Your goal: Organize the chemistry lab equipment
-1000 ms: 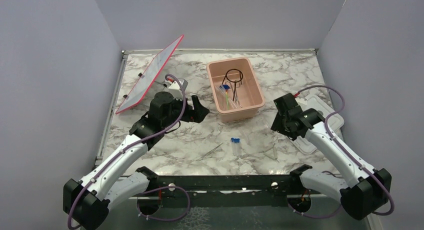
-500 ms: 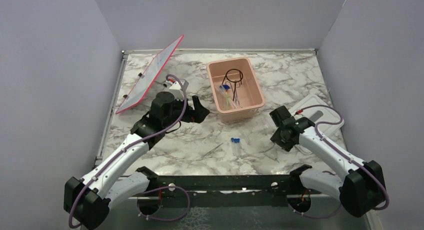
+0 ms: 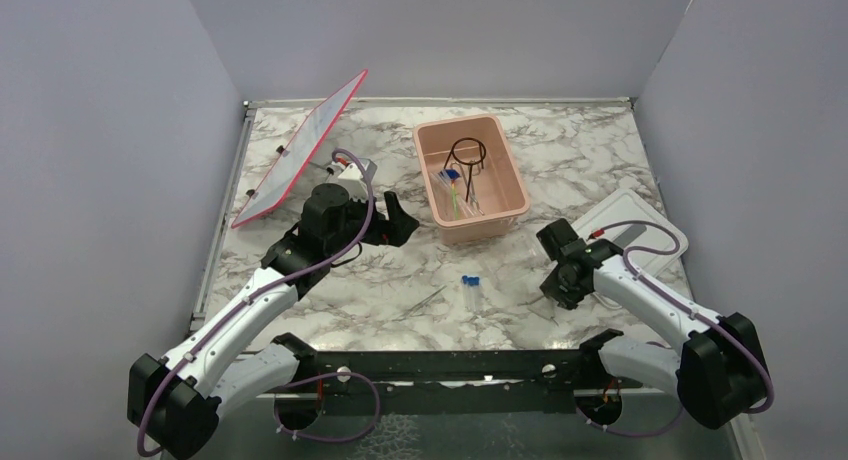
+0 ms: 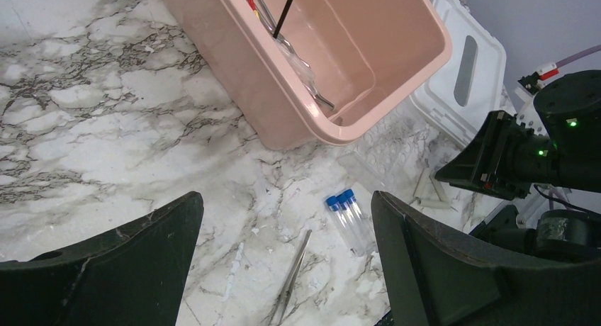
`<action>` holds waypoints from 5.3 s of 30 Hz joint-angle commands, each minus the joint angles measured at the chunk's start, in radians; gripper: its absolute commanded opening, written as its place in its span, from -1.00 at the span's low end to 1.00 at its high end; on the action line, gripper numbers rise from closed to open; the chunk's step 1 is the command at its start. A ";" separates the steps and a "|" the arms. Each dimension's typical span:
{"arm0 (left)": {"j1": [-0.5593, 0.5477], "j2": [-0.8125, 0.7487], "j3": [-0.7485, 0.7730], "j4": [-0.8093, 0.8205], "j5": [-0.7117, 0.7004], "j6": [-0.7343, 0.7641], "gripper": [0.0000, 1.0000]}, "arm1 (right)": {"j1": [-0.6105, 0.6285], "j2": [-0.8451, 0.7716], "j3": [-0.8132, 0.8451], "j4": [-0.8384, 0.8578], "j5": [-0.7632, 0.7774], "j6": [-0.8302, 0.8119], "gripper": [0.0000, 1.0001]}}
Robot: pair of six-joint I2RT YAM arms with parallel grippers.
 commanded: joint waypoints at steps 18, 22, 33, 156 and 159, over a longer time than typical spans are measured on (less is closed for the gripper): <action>0.002 -0.017 -0.006 0.017 -0.025 0.006 0.81 | 0.003 0.030 -0.065 0.171 -0.031 -0.098 -0.82; 0.002 -0.017 -0.005 0.017 -0.027 0.006 0.81 | 0.003 0.020 -0.018 0.095 0.030 -0.090 -0.99; 0.002 -0.019 -0.002 0.012 -0.042 0.009 0.81 | 0.002 -0.112 0.272 -0.176 0.309 -0.100 -0.99; -0.466 0.511 0.094 -0.308 -0.193 0.033 -1.00 | 0.031 -0.148 0.191 0.551 -0.431 -0.570 -0.21; -0.466 0.443 0.120 -0.311 -0.174 0.056 -1.00 | 0.030 -0.149 0.193 0.553 -0.425 -0.569 -0.21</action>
